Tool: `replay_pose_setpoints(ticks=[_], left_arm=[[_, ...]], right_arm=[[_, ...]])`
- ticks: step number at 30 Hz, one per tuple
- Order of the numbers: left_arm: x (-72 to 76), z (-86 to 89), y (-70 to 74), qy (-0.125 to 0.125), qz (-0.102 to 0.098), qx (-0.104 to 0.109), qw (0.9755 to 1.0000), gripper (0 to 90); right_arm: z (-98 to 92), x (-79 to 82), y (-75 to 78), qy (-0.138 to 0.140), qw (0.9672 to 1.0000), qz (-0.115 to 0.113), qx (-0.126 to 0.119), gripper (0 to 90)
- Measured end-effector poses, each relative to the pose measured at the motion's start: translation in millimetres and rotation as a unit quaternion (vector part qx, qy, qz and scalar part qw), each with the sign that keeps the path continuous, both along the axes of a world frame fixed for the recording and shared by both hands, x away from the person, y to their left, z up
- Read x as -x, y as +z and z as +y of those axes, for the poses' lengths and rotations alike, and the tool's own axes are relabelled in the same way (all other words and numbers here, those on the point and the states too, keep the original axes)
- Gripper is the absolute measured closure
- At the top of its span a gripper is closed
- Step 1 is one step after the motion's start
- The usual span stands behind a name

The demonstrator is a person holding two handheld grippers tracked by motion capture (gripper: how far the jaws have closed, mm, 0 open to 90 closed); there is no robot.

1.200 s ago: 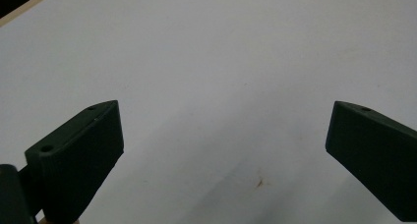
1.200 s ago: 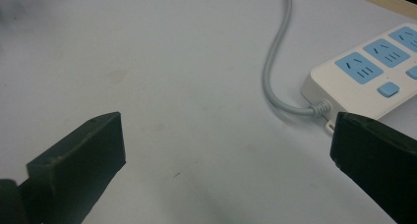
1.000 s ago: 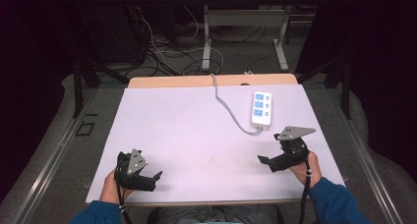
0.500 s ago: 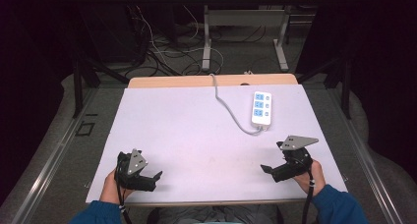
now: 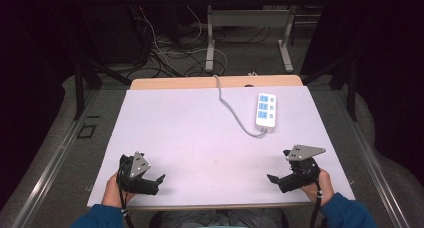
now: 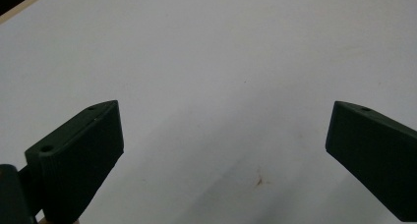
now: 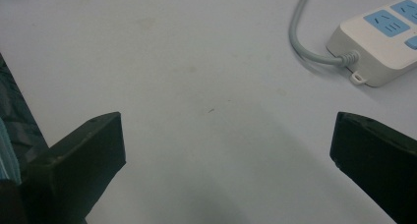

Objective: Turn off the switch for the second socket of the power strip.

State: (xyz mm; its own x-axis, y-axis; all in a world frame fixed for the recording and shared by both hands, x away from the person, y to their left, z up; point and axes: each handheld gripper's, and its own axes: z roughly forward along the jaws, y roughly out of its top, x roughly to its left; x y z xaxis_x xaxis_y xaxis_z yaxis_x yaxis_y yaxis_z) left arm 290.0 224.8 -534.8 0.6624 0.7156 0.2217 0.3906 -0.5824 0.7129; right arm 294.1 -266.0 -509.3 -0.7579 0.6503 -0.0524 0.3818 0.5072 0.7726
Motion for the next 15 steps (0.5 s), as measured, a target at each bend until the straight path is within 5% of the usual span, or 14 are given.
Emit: replay_pose_setpoints(ticks=[15], left_arm=[[-0.4, -0.9, -0.6, -0.006, 0.006, -0.008, 0.9999, 0.7]], right_arm=[[-1.4, 3.0, -5.0, -0.001, 1.0000, 0.008, 0.005, 0.0]])
